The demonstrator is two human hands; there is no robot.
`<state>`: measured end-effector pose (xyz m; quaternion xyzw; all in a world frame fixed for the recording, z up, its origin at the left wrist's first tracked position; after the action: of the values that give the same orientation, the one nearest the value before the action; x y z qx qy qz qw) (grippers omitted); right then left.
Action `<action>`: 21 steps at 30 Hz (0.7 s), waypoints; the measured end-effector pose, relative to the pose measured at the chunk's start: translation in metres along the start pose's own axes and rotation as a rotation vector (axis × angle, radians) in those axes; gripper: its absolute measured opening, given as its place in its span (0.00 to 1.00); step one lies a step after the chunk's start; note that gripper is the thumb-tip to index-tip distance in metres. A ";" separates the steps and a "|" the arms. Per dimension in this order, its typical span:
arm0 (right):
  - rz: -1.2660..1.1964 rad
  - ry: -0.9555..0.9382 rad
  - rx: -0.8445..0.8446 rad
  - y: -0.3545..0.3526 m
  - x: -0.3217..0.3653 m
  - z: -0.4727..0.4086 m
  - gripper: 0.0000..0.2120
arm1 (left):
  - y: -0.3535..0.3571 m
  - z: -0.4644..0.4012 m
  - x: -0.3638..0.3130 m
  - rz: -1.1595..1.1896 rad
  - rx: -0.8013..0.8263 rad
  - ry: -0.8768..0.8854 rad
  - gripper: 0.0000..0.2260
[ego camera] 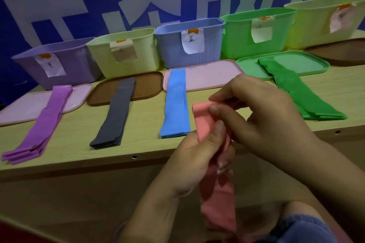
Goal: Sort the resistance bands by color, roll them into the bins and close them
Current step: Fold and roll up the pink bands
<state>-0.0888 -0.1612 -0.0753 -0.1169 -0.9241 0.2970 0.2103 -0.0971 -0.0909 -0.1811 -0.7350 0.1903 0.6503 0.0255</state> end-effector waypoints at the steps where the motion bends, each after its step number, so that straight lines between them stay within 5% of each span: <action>1: 0.003 0.000 -0.011 0.000 0.000 -0.001 0.06 | -0.001 -0.001 -0.001 -0.040 -0.023 0.000 0.22; 8: 0.000 -0.014 0.042 0.009 0.002 0.004 0.04 | -0.016 0.003 -0.014 -0.215 -0.158 0.118 0.44; 17: -0.349 0.155 0.203 0.027 -0.012 0.013 0.01 | -0.021 0.006 -0.014 -0.256 -0.258 0.108 0.31; 21: -0.596 0.339 0.332 0.039 -0.027 0.020 0.10 | -0.023 0.008 -0.012 -0.259 -0.242 0.096 0.28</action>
<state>-0.0703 -0.1492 -0.1222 0.1455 -0.8089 0.3450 0.4533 -0.0982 -0.0648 -0.1753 -0.7814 0.0153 0.6238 0.0112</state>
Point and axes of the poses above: each hand's wrist, its own z-axis away from the middle knuckle, its own y-axis out of the palm, x = y × z, the point moved 9 cm from there along -z, towards the middle knuckle, and after that the axes turned 4 degrees about x, right-handed, at the moved point
